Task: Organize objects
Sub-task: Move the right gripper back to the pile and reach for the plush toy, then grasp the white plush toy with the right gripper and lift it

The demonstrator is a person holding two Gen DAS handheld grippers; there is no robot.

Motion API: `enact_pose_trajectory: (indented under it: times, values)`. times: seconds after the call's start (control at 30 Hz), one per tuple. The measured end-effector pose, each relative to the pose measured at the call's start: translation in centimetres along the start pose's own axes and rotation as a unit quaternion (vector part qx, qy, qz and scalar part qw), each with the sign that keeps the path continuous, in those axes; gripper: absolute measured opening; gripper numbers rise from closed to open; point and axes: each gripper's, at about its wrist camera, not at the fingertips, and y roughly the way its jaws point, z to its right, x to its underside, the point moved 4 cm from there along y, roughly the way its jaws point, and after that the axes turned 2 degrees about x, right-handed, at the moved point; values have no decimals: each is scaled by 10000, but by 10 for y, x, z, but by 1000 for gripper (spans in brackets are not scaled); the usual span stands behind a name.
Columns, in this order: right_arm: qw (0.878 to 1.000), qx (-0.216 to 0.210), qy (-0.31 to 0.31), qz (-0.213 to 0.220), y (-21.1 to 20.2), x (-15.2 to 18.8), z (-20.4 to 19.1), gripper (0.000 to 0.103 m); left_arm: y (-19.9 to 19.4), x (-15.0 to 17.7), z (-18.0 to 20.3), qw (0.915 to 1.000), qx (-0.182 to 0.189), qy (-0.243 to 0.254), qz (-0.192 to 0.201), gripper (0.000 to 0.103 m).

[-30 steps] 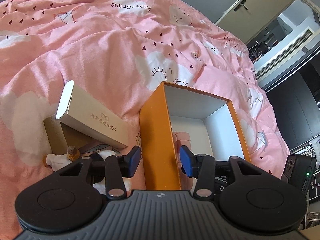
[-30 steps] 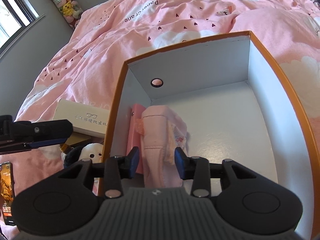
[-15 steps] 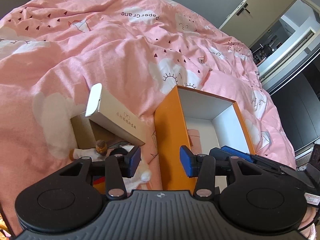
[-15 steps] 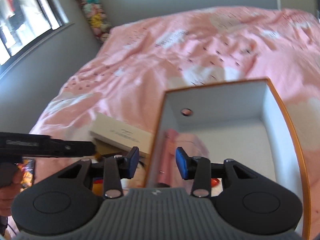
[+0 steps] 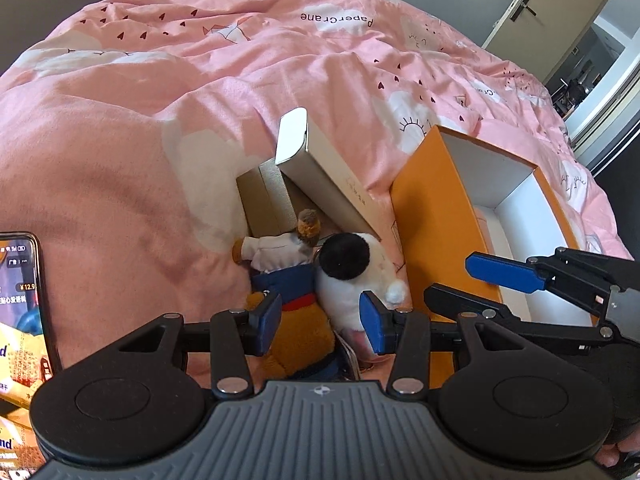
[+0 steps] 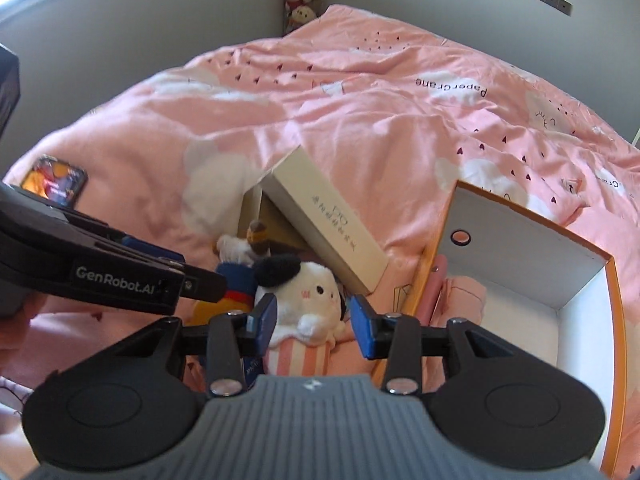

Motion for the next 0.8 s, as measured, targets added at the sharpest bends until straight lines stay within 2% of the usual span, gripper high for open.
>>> enact_pose_trajectory:
  times: [0.07, 0.13, 0.23, 0.3, 0.33, 0.5, 0.6, 0.8]
  values:
    - [10000, -21, 28, -65, 4, 0, -1, 44, -4, 4, 2, 9986, -217, 440, 208, 52]
    - [9999, -41, 65, -109, 6, 0, -2, 46, -10, 9, 5, 9917, -593, 1031, 492, 52]
    - [9998, 4, 86, -164, 10, -2, -5, 49, -18, 17, 13, 9682, -1082, 2100, 819, 52]
    - [9997, 50, 88, -203, 12, -3, -6, 49, -22, 20, 15, 9523, -1239, 2646, 879, 52]
    - [9997, 81, 84, -216, 13, -3, -6, 49, -23, 20, 14, 9476, -1248, 2809, 871, 52]
    - [9992, 190, 120, -335, 20, -3, -6, 50, -23, 25, 5, 9355, -1243, 3278, 445, 52]
    - [9989, 204, 117, -410, 26, -3, -7, 50, -21, 26, -1, 9394, -1005, 3274, 185, 52]
    - [9987, 158, 90, -486, 36, -6, -12, 50, -27, 16, 5, 9249, -912, 3661, 471, 55]
